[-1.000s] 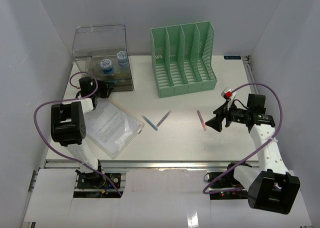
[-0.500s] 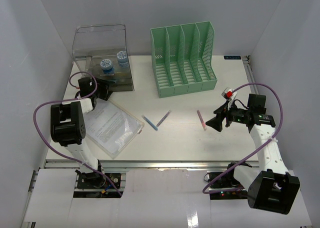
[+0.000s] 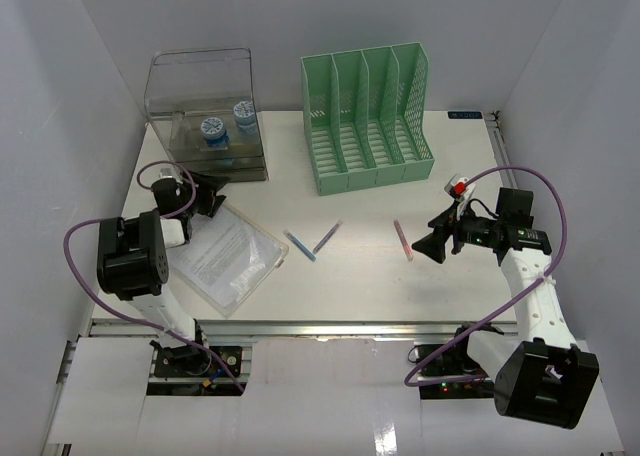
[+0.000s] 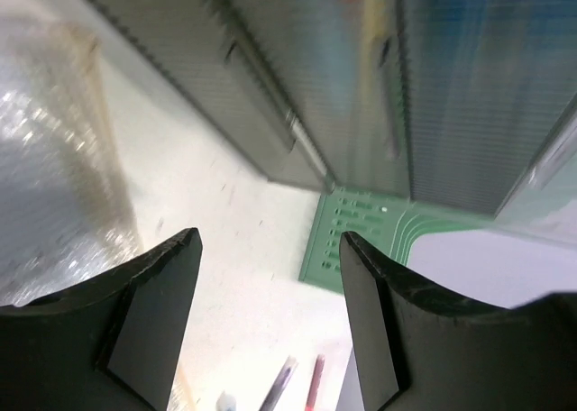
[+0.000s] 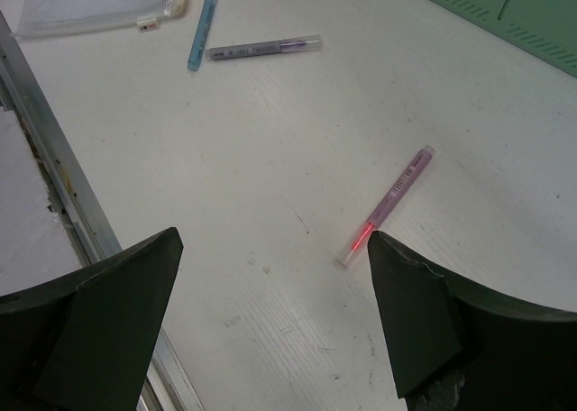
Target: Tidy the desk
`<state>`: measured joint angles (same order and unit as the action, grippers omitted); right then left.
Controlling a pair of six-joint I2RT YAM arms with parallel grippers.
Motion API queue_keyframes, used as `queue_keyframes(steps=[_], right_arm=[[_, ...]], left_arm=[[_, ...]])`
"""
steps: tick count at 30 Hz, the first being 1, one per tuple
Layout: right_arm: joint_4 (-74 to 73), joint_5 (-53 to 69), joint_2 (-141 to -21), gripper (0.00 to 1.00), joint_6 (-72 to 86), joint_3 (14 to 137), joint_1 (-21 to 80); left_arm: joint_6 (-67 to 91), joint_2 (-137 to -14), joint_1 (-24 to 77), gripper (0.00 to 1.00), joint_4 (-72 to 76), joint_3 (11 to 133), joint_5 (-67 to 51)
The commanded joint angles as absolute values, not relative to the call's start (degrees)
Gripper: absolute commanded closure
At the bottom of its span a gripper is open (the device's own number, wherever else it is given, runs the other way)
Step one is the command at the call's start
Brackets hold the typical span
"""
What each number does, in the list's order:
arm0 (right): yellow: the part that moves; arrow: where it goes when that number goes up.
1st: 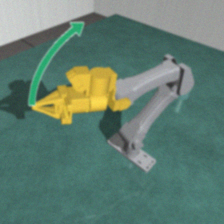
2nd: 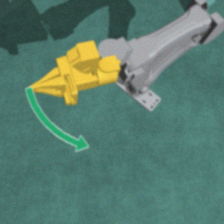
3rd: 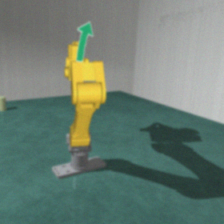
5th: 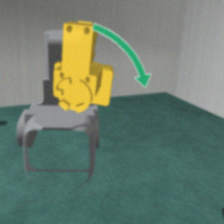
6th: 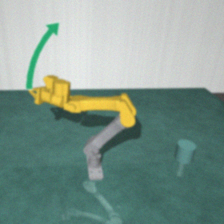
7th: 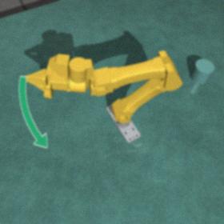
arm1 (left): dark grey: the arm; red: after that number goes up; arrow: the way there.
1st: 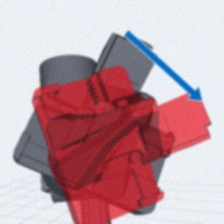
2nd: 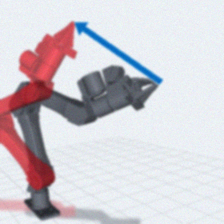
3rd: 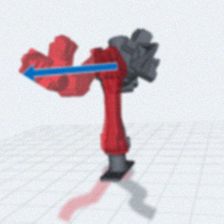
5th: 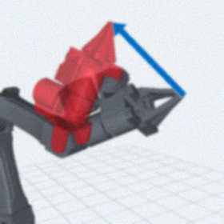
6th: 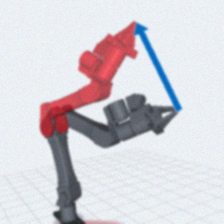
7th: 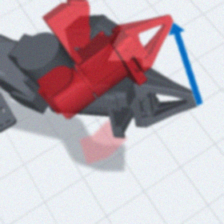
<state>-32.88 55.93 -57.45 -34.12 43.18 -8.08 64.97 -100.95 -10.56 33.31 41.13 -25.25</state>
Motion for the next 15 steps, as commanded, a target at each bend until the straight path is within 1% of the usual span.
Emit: queue_keyframes(steps=[1,4,7,9,15], right_arm=[[-32.61,57.92,-56.89,0.10,-34.98,42.80,-8.44],[-32.76,57.82,-56.87,0.10,-35.07,42.80,-8.52],[-32.70,57.65,-57.08,0.10,-35.16,42.73,-8.54],[-32.70,57.57,-57.40,0.10,-35.16,42.80,-8.61],[-32.52,57.40,-58.43,0.10,-35.16,42.88,-8.61]], left_arm=[[65.04,-98.83,-12.32,0.29,43.59,36.65,-28.48],[69.30,-103.70,-13.65,0.43,53.20,34.39,-31.63],[74.10,-109.65,-14.23,0.51,63.60,34.37,-33.70],[75.84,-111.97,-14.24,0.52,66.77,35.93,-34.09],[75.10,-116.30,-14.24,0.52,65.79,40.67,-32.89]])
